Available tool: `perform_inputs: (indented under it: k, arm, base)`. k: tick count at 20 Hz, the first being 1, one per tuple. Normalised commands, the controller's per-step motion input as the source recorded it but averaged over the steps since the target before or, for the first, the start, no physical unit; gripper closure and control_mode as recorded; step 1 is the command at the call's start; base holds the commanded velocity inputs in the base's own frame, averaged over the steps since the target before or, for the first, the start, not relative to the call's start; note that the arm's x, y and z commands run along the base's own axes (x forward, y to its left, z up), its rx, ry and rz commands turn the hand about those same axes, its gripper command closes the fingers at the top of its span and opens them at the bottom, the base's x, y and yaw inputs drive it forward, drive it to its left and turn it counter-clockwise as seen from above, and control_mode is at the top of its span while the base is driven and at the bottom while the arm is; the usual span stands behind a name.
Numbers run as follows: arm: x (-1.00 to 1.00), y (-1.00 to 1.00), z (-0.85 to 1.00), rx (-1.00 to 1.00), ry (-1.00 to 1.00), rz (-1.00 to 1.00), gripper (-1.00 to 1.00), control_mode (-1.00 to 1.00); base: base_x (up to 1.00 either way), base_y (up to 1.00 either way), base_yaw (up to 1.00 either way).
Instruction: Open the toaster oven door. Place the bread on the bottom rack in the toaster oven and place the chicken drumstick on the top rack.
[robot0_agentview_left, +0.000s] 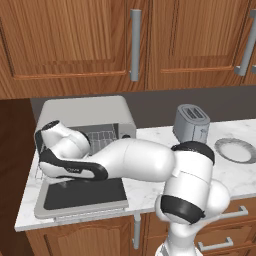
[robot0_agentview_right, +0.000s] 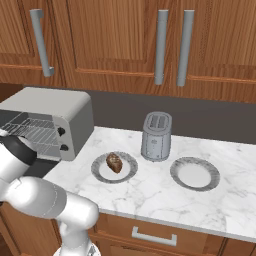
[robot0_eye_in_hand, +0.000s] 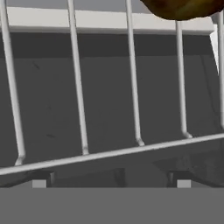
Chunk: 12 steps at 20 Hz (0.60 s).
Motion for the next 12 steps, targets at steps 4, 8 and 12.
perform_inputs:
  k: [4, 8, 12]
  arm:
    - [0.51, 0.07, -0.13, 0.0, -0.11, -0.1, -1.0, -1.0]
    - [0.73, 0.03, 0.0, 0.0, -0.19, -0.03, -1.0, -1.0]
    - [0.64, 0.0, 0.12, 0.0, -0.29, 0.0, -1.0, -1.0]
  base:
    - [0.0, 0.0, 0.0]
    - [0.0, 0.0, 0.0]
    - [0.0, 0.0, 0.0]
